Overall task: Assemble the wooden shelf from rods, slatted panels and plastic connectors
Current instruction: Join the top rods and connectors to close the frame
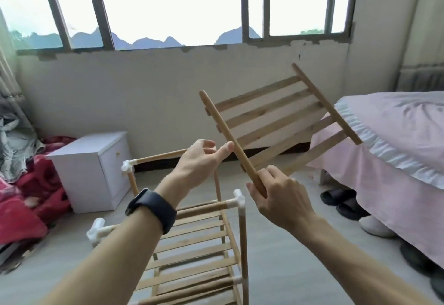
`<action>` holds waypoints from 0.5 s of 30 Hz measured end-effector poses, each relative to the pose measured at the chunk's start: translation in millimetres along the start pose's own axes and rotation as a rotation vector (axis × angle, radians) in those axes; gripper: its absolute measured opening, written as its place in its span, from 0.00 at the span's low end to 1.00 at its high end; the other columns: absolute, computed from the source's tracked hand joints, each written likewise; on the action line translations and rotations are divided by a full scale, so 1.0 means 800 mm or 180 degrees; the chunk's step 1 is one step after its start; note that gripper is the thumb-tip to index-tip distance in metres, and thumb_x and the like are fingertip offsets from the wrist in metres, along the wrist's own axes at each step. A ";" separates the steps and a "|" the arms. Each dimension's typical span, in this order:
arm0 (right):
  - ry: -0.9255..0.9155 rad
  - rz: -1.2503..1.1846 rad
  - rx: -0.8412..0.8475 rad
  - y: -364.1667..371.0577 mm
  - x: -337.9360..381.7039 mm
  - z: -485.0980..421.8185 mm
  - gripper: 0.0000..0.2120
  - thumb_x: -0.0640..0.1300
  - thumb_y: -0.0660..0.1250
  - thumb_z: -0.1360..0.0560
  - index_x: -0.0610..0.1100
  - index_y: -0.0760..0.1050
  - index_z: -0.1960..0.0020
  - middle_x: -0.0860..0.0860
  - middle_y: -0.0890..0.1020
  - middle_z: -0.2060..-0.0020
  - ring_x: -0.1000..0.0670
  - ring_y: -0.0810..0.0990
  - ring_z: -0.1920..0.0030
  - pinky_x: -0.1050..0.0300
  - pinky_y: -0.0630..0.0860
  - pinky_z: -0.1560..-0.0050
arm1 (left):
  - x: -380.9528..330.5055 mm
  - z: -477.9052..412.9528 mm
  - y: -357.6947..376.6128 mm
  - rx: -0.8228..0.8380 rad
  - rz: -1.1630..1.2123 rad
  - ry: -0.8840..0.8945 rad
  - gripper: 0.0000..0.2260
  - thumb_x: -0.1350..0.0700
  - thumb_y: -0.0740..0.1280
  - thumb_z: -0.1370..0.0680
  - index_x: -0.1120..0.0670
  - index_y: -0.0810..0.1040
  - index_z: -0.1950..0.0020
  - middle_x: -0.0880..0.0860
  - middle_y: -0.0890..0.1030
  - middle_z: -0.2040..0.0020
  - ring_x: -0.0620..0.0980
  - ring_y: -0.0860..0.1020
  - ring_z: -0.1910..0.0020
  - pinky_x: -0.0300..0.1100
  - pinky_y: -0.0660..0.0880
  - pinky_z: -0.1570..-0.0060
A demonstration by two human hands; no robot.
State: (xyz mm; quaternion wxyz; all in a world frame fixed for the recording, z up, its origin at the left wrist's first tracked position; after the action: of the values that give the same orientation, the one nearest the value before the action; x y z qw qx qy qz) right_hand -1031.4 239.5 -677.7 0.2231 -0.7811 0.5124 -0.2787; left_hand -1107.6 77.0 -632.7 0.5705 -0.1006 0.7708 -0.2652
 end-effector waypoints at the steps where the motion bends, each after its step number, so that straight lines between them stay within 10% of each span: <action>1: -0.0124 0.0001 -0.0073 -0.001 0.018 -0.010 0.10 0.50 0.68 0.20 0.45 0.76 0.55 0.57 0.68 0.66 0.58 0.65 0.76 0.68 0.67 0.73 | -0.001 -0.002 0.001 -0.0011 0.0127 0.0018 0.26 0.34 0.66 0.23 0.50 0.72 0.33 0.46 0.79 0.40 0.48 0.78 0.40 0.45 0.77 0.44; 9: -0.0679 -0.0277 -0.0110 0.031 0.122 -0.045 0.14 0.58 0.65 0.18 0.47 0.79 0.49 0.59 0.73 0.61 0.59 0.71 0.72 0.66 0.75 0.71 | 0.028 0.005 -0.060 -0.1234 0.2005 0.0042 0.08 0.46 0.59 0.15 0.49 0.70 0.42 0.46 0.86 0.58 0.50 0.83 0.49 0.52 0.80 0.47; 15: -0.0454 -0.0480 -0.0805 0.000 0.078 -0.067 0.21 0.61 0.63 0.22 0.46 0.74 0.40 0.51 0.79 0.49 0.54 0.79 0.56 0.60 0.79 0.64 | 0.060 0.024 -0.174 -0.2093 0.1539 0.0170 0.07 0.46 0.58 0.15 0.47 0.72 0.47 0.51 0.81 0.56 0.51 0.81 0.53 0.47 0.76 0.52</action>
State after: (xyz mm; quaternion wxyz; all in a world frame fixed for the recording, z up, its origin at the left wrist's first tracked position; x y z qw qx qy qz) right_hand -1047.1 178.4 -625.2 0.1372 -0.8570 0.4661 -0.1717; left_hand -1126.0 -67.3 -603.3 0.5336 -0.0866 0.8305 0.1346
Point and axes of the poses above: each hand's wrist, its own z-axis away from the middle knuckle, its own y-axis out of the palm, x = y × z, the point moved 9 cm from there along -z, towards the middle knuckle
